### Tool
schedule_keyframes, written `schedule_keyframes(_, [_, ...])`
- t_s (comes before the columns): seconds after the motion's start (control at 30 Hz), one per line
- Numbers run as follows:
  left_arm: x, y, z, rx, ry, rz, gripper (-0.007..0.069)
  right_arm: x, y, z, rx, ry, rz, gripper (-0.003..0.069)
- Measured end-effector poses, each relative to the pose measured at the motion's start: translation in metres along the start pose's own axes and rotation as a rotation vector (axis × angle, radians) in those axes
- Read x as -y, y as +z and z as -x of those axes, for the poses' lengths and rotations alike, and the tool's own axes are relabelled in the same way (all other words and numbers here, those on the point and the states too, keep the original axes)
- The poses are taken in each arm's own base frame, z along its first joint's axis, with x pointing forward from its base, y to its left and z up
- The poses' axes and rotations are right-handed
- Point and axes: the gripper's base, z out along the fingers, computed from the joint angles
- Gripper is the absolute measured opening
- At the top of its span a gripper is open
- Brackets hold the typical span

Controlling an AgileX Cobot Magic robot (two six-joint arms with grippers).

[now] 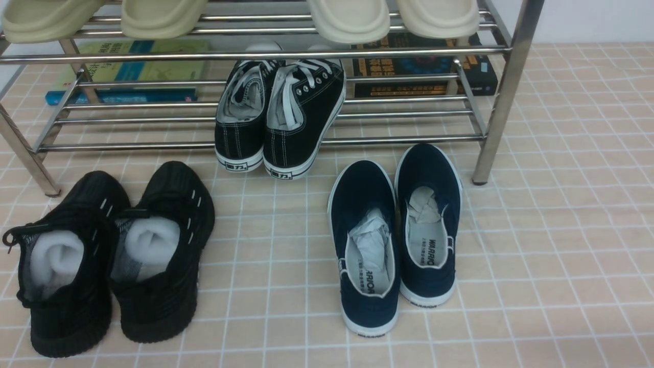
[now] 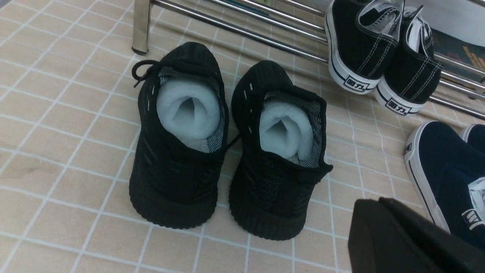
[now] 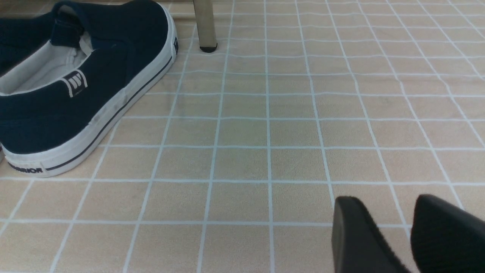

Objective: Take the shoes off the shelf from the light coffee tablecloth by hand.

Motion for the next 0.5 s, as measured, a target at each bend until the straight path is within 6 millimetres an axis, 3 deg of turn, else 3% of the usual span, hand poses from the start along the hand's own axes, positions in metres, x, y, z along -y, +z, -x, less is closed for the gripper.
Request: schedule_keyframes(0.5, [-0.017, 0.001, 0.008, 0.096, 0.167, 0.19, 0.0033, 0.0, 0.0, 0.0, 0.0, 0.0, 0.0, 0.024])
